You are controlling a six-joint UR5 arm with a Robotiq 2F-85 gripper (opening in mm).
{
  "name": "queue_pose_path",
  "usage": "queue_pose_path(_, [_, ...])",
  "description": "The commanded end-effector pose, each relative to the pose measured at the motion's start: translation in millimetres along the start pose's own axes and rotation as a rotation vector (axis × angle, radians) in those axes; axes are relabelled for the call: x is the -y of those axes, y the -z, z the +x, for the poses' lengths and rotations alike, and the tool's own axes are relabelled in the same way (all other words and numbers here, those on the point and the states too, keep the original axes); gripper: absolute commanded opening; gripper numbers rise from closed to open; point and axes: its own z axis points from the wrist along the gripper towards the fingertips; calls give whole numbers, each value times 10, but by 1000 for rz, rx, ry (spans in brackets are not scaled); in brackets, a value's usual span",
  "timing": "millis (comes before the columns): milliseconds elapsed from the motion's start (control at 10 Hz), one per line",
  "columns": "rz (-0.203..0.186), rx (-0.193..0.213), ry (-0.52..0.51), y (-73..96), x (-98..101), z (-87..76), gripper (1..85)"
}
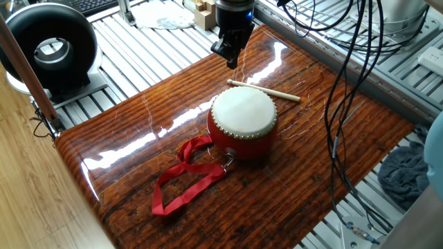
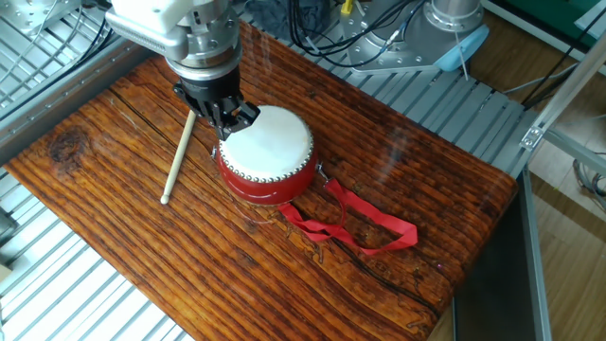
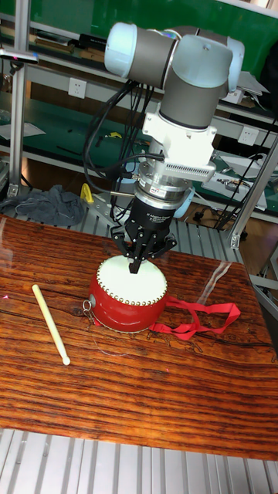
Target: Play the drum
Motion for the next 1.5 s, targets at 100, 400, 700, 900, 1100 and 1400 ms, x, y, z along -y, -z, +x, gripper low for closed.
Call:
queue_pose_path(100, [-32, 0, 11, 41, -27, 22, 10])
queue_pose_path(400, [-54, 52, -85, 123, -102, -107, 10])
queue_pose_path(700, [14, -17, 81, 148, 53, 97, 10])
queue_pose_path(900, [-4, 11, 176, 10, 180, 153, 10])
queue_pose_path(1100, [31, 38, 404, -110, 409, 220, 10])
queue_pose_path(1400, [56, -29, 532, -66, 572, 370, 10])
